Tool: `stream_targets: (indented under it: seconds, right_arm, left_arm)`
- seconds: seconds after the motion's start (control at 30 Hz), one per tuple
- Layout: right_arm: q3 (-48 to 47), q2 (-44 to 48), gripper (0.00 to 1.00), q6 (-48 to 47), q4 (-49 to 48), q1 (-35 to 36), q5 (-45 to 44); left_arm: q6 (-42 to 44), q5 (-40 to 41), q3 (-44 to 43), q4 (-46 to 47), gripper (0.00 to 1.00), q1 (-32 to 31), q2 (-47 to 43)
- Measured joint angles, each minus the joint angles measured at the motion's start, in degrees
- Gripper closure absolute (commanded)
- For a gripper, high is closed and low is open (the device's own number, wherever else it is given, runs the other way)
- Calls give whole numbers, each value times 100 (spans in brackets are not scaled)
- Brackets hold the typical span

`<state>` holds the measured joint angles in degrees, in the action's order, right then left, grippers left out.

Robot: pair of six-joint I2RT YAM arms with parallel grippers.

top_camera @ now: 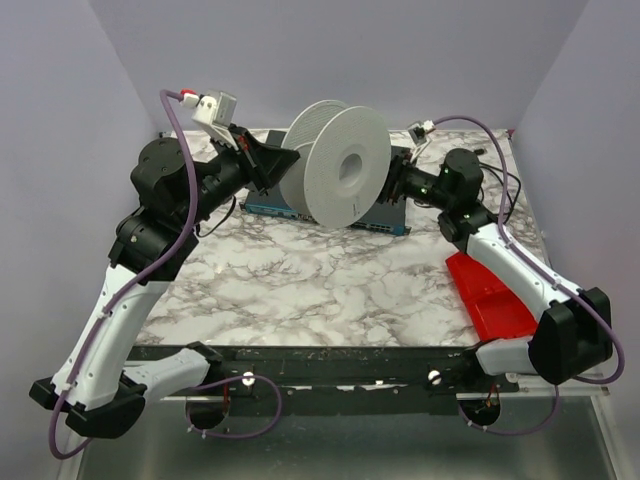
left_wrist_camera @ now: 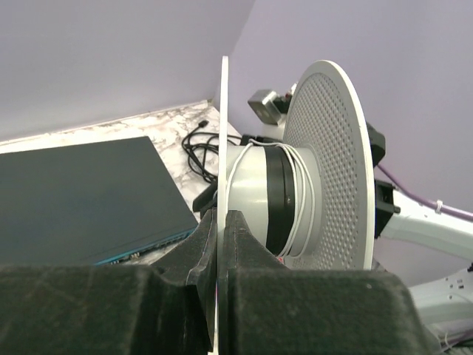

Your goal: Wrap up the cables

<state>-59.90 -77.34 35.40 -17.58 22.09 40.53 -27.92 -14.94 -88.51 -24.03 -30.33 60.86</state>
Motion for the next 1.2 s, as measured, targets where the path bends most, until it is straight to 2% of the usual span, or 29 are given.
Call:
stream_targets:
  seconds: [0.77,0.97,1.2]
  right_arm:
    - [896,181,59,-70,48,120,-765]
    - [1276,608,51,-205,-155,448,-1683]
    - [1270,341,41,-706,-479,1281,-2933]
  left_arm:
    - [-295,925,-181,275,100,-7,234]
    - [-496,1255,-181,337,100,-57,225]
    - [-601,1534,-278,291,100,-197,271]
